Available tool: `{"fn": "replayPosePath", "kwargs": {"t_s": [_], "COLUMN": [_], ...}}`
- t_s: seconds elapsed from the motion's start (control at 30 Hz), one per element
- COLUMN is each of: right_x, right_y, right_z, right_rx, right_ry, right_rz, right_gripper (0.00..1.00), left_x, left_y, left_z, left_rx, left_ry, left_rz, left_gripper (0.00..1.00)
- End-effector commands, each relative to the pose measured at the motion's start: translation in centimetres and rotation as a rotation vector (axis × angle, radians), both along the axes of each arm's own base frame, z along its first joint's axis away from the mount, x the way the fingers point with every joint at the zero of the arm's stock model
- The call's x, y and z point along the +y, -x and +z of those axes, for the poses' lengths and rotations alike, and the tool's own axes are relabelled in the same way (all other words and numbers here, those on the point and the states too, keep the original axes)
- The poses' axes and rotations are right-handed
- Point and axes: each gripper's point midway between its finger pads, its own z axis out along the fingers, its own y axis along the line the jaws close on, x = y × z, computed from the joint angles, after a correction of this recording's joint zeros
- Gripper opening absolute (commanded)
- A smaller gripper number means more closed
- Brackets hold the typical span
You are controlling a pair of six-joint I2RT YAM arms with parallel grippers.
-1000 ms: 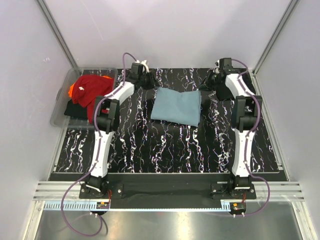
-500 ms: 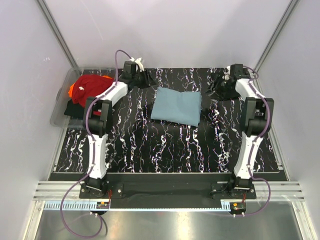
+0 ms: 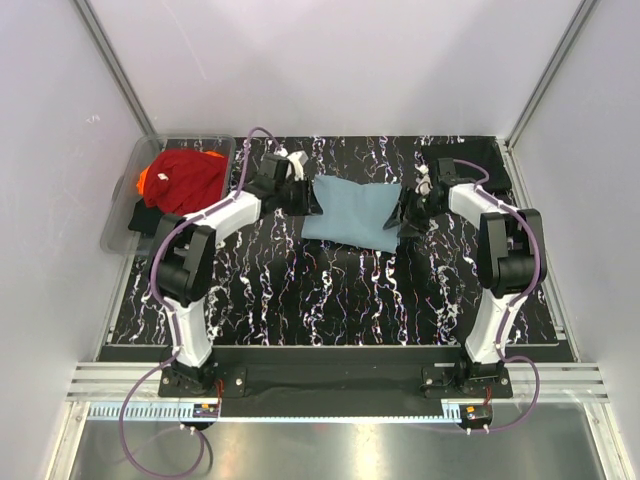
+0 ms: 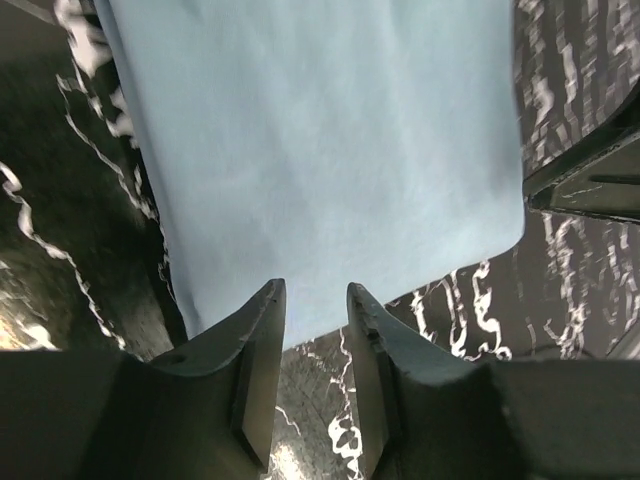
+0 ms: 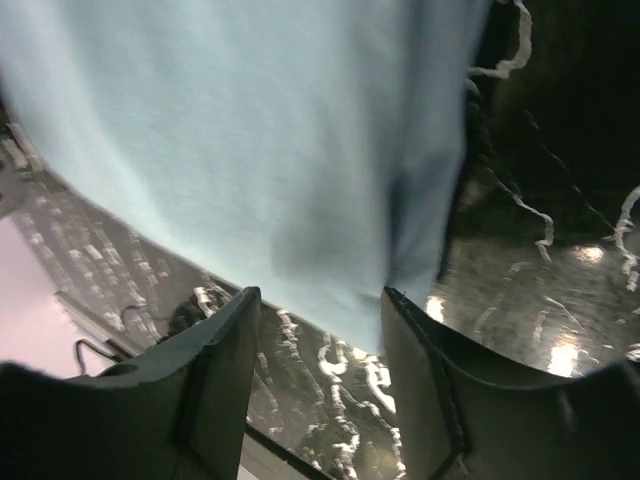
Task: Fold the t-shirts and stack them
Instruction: Fold the tshirt
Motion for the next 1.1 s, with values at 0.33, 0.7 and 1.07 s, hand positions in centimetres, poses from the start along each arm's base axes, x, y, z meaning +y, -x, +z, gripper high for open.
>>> {"fn": "replayPosePath", "kwargs": {"t_s": [0.33,0.7,1.07], "right_x": [-2.8,-2.6,-2.4], "right_y": [1.8,-0.6,-9.5], "right_z": [-4.4,2.6,0.3], "right_rx": [-0.017,-0.178,-0.2], "right_ry": [0.148,0.036,-0.084], "right_rz": [-0.1,-0.089,-0.023], "right_gripper": [0.04,0.5,0.64], "left_x": [0.5,0.1,-0.6], "left_y": [1.0,-3.4,-11.2], "left_z": [-7.8,1.6,-2.2], "left_rx": [0.159,-0.009,-0.022], "left_ry": [-0.167,-0.143,-0.098], "left_rz": [0.088,0.088,0.024], "left_gripper": [0.31,0.41,0.4]}}
